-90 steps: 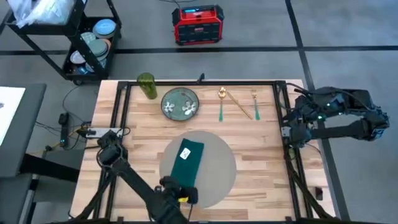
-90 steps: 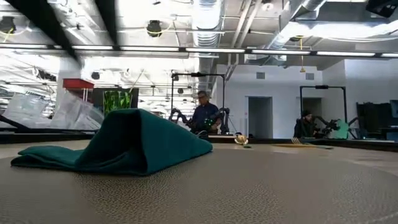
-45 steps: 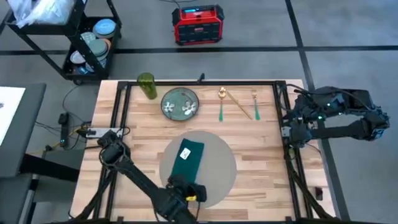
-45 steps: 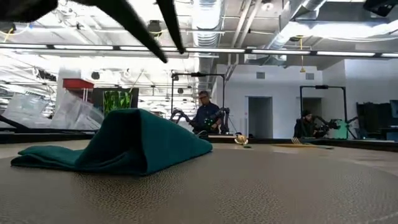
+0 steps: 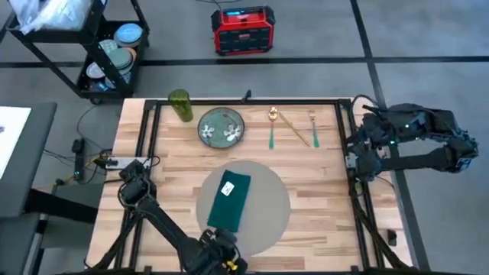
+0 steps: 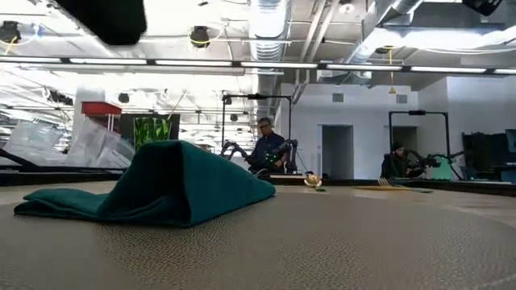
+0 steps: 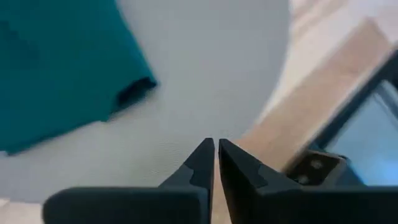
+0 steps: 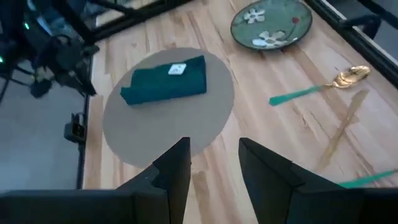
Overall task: Set table place
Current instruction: Fold the green napkin
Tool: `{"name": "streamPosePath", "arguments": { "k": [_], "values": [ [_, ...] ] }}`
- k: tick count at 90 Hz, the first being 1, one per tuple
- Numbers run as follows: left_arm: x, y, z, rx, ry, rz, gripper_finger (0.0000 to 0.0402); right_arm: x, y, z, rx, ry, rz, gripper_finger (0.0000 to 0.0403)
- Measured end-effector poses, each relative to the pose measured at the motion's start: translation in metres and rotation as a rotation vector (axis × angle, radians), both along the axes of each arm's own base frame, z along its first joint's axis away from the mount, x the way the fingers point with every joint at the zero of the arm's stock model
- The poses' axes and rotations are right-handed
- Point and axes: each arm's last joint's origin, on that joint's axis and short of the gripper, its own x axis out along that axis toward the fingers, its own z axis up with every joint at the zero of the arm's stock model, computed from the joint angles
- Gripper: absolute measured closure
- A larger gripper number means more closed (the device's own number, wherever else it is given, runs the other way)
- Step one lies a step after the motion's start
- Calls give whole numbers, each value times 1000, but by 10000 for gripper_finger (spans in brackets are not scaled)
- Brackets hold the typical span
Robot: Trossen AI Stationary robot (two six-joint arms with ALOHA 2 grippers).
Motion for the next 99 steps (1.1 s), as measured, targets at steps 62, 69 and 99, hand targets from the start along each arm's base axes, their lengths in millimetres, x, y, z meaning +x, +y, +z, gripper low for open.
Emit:
{"name": "streamPosePath", "arguments": {
  "k": [62,69,99],
  "values": [
    [-37,-5,-17,20,-8,335,319,189,-14,-48,-77,69,220,278],
    [-38,-6,-17,12,-9,346,319,214,-14,-62,-43,67,265,278],
    [-47,-19,-21,-100,18,394,320,270,-8,-128,159,204,432,278]
  ]
}}
